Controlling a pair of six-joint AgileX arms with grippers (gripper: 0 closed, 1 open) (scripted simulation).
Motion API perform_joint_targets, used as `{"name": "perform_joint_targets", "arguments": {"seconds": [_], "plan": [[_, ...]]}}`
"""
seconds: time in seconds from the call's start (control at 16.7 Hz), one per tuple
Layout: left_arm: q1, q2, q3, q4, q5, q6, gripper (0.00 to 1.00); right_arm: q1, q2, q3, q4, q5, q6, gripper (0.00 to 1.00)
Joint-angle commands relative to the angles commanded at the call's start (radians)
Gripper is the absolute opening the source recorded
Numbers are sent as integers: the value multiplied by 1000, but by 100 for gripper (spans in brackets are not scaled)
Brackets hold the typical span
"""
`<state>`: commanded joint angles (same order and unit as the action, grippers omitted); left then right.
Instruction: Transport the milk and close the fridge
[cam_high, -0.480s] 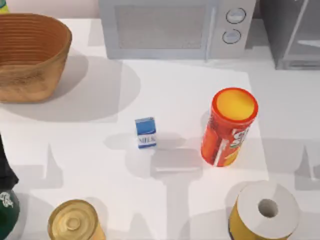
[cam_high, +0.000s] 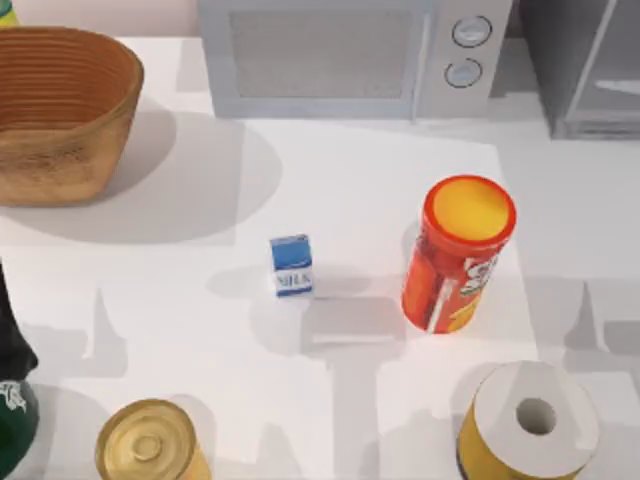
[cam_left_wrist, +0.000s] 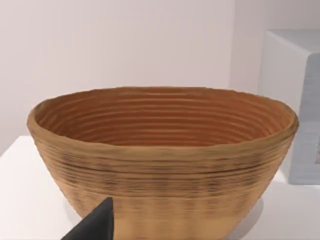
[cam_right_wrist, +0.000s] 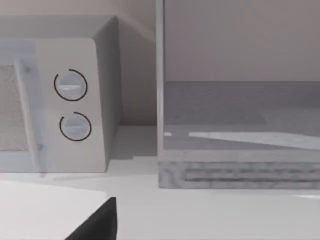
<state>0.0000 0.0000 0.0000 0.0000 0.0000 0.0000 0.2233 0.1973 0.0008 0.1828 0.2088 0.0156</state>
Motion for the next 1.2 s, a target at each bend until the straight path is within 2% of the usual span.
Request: {"name": "perform_joint_targets", "arguments": {"seconds": [0.18,0.42,0.78,0.96,1.2], "plan": [[0,0,0,0,0,0,100,173,137,-1,114,185,0,100],[0,0,0,0,0,0,100,329,283,3,252,364,-4,100],[0,0,0,0,0,0,100,635,520,12,483,662,-5,100],[0,0,0,0,0,0,100,699,569,23,545,718,2,100],[0,0,0,0,0,0,100,697,568,19,544,717,2,100]]}}
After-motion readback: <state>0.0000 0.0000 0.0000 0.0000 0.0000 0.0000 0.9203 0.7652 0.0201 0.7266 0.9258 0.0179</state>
